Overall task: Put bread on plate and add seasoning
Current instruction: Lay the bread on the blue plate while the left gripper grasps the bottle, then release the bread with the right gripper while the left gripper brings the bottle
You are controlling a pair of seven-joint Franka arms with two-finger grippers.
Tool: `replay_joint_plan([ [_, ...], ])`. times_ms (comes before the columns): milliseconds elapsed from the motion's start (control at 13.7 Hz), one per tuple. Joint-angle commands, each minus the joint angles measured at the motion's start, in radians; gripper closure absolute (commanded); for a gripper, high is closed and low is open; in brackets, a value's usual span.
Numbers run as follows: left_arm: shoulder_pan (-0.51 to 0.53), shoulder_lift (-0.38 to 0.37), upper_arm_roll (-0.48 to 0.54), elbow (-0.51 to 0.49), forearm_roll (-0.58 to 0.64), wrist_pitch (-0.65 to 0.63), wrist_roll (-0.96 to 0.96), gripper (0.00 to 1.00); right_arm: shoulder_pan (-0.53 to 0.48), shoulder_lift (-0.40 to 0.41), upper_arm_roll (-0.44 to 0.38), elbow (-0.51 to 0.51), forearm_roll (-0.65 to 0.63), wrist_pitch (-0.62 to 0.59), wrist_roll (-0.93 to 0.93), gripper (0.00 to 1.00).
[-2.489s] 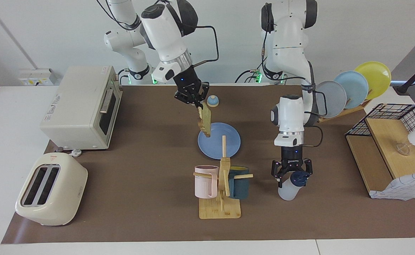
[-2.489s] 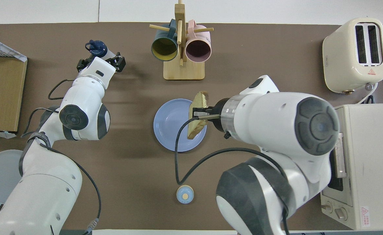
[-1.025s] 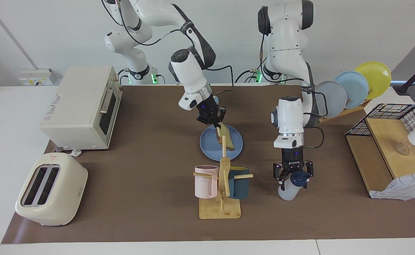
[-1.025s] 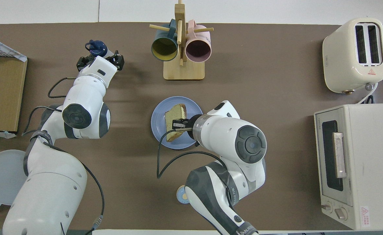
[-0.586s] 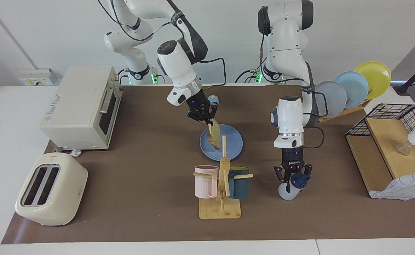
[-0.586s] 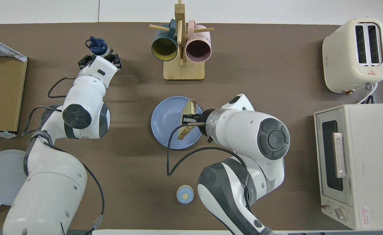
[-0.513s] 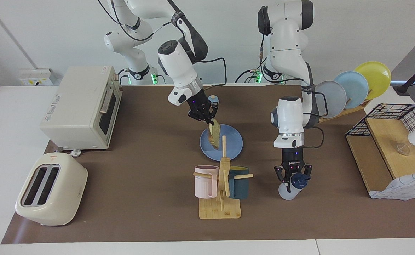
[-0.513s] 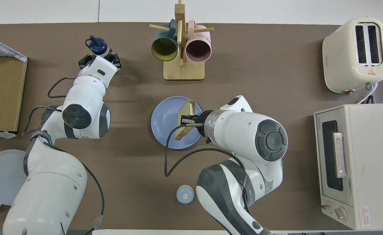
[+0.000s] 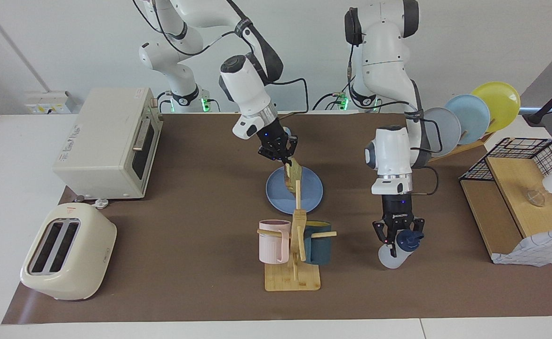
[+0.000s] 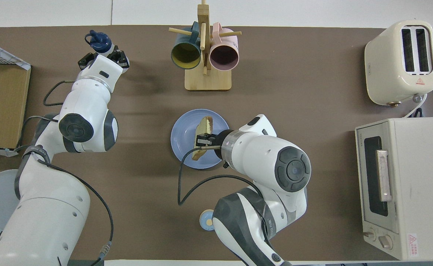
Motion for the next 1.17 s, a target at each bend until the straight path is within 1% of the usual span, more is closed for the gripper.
replay_joint_plan([
  [0, -0.006, -0.085, 0.012, 0.022, -0.013, -0.137, 0.012, 0.96, -0.003, -0.015, 0.004, -0.055, 0.029, 0.045, -0.019, 1.0],
  [73, -0.008, -0.106, 0.012, 0.027, -0.012, -0.158, 0.013, 0.99, 0.001, -0.006, 0.006, -0.073, 0.032, 0.1, -0.022, 1.0],
  [146, -0.008, -0.126, 0.014, 0.027, -0.002, -0.184, 0.016, 1.0, 0.012, 0.003, 0.006, -0.081, 0.05, 0.126, -0.024, 1.0],
  [220, -0.008, -0.149, 0.014, 0.03, 0.014, -0.224, 0.028, 1.0, 0.013, 0.005, 0.006, -0.083, 0.058, 0.126, -0.03, 1.0],
  [439, -0.008, -0.226, 0.02, 0.085, 0.065, -0.419, 0.067, 1.0, 0.003, -0.001, 0.004, -0.104, 0.06, 0.126, -0.082, 1.0],
  [512, -0.008, -0.252, 0.02, 0.11, 0.091, -0.497, 0.068, 1.0, 0.001, -0.006, 0.004, -0.118, 0.06, 0.126, -0.084, 0.93],
  [659, -0.011, -0.301, 0.019, 0.156, 0.111, -0.635, 0.082, 1.0, -0.013, -0.017, 0.004, -0.155, 0.061, 0.134, -0.099, 0.92],
  [805, -0.011, -0.35, 0.016, 0.183, 0.111, -0.762, 0.117, 1.0, -0.014, -0.02, 0.004, -0.159, 0.061, 0.134, -0.114, 0.73],
  [879, -0.011, -0.379, 0.016, 0.182, 0.111, -0.811, 0.154, 1.0, -0.016, -0.02, 0.004, -0.159, 0.061, 0.134, -0.117, 0.5],
  [952, -0.009, -0.405, 0.014, 0.182, 0.111, -0.865, 0.195, 1.0, -0.016, -0.02, 0.004, -0.158, 0.061, 0.134, -0.119, 0.31],
  [1025, -0.009, -0.428, 0.015, 0.181, 0.11, -0.919, 0.228, 1.0, -0.016, -0.017, 0.004, -0.156, 0.061, 0.134, -0.116, 0.18],
  [1098, -0.009, -0.454, 0.016, 0.179, 0.11, -0.966, 0.255, 1.0, -0.016, -0.017, 0.003, -0.152, 0.061, 0.133, -0.12, 0.0],
])
